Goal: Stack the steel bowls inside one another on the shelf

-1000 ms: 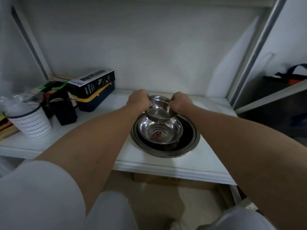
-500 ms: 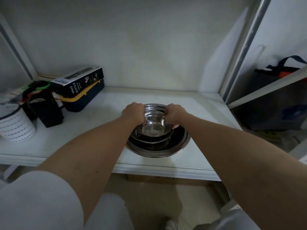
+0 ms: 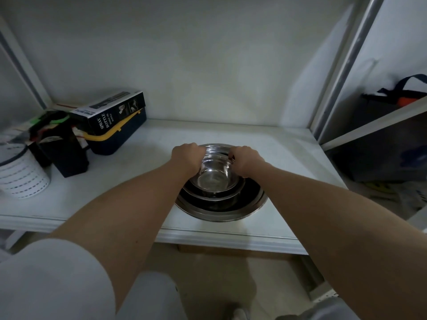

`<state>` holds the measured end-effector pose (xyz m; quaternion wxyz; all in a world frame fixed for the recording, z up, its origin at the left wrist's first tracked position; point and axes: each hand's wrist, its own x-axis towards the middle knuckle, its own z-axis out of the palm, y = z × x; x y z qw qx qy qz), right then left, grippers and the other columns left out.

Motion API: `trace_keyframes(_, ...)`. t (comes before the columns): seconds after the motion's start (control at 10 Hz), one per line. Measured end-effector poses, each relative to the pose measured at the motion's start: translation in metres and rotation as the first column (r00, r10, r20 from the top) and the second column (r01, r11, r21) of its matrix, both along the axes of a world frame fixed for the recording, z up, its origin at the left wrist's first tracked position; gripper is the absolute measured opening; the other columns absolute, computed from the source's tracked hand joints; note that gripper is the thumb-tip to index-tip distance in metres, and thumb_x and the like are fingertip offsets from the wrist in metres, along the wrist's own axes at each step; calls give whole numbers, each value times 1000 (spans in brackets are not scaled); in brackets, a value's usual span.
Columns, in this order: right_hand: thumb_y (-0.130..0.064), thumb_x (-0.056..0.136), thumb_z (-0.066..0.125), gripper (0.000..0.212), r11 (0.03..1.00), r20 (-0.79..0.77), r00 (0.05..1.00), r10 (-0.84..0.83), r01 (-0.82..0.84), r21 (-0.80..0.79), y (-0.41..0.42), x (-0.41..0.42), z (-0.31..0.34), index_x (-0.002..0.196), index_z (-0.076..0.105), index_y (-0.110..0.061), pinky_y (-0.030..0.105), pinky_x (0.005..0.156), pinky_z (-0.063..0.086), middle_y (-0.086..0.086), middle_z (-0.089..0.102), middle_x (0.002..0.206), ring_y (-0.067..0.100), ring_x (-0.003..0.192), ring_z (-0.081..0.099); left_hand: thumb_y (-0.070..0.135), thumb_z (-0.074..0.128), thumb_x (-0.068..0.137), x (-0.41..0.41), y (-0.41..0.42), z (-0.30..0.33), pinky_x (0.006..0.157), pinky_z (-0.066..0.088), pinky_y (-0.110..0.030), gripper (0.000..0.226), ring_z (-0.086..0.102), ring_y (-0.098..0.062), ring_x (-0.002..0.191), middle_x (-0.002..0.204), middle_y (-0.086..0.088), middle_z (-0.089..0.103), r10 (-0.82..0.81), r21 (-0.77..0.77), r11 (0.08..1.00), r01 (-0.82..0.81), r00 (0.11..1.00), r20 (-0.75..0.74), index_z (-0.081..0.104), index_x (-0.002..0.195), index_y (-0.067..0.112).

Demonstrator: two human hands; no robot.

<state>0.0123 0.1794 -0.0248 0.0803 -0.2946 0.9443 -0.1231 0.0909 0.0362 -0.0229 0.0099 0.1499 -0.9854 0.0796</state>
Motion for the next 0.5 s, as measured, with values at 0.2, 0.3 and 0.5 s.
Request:
trace_keyframes(0.2, -16, 83, 57, 37, 1000, -25, 999, -30, 29, -7, -2, 1, 9, 120, 56, -17, 36, 78, 48, 7, 59, 116, 29, 104, 60, 30, 49, 94, 10, -8, 4, 81, 45, -37, 34, 59, -33, 108, 118, -12, 58, 35, 127, 992, -24, 996, -83, 53, 122, 10)
trace_keyframes(0.3, -18, 83, 57, 34, 999, -21, 999, -48, 48, -26, -4, 3, 20, 117, 57, -18, 35, 78, 48, 7, 61, 115, 27, 101, 60, 23, 49, 93, 11, -8, 14, 74, 41, -34, 29, 60, -32, 105, 116, -13, 58, 41, 139, 990, -27, 994, -99, 55, 117, 9)
trace_keyframes(0.5, -19, 87, 54, 36, 990, -31, 996, -82, 78, -114, -1, 9, 46, 123, 55, -20, 34, 81, 44, 6, 56, 128, 28, 112, 56, 24, 48, 95, 12, 2, 44, 78, 40, -34, 34, 58, -31, 112, 124, -12, 59, 72, 168, 985, -45, 985, -157, 54, 125, 11)
